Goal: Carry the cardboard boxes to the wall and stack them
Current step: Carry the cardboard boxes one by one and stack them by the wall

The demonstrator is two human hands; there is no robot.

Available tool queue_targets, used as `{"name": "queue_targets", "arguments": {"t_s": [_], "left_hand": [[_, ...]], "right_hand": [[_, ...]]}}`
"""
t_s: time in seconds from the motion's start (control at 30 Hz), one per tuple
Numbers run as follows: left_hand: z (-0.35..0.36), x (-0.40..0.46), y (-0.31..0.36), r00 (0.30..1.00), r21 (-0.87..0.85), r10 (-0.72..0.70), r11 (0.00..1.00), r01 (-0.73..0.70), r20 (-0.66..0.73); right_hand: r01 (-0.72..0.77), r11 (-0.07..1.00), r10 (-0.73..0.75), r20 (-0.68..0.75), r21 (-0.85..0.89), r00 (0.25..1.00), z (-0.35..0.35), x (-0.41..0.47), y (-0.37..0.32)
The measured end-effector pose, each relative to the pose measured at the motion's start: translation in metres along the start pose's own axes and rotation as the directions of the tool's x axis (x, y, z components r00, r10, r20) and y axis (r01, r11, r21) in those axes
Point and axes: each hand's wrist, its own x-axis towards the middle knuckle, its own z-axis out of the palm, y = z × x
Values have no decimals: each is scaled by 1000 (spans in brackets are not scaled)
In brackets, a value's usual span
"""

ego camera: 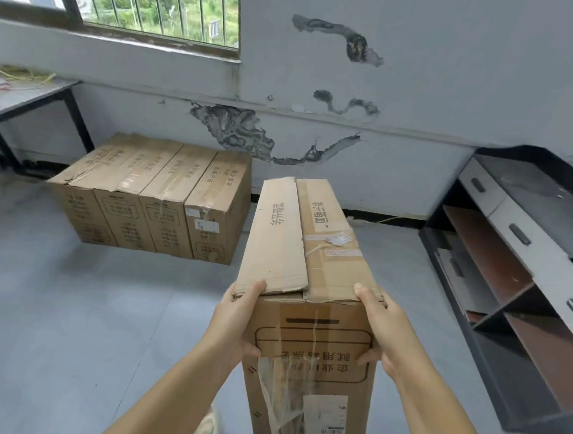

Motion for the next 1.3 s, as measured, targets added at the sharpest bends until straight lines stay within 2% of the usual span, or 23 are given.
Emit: {"name": "queue_targets", "arguments": {"t_s": [0.27,0.5,0.77,0.97,1.13,1.3], "left_hand": [[-9,139,116,1000,60,-16,998,15,18],[8,239,186,999,84,-25,996,21,49],[62,382,246,998,77,-21,997,25,-54],[112,495,297,984,-21,-98,995,96,-147],[115,596,298,981,-8,-65,998,65,-184],[83,703,235,984,89,-7,996,24,-180]], "right_hand": [[-86,992,89,-39,91,995,91,120,-74],[-101,985,111,-59,142,992,135,222,-120],[-174,977,174,14,121,985,170,401,-158],[-208,977,203,94,51,975,195,551,-198],[-215,976,208,121,46,971,235,635,-189],[-234,969,227,90,77,970,286,695,-109]]}}
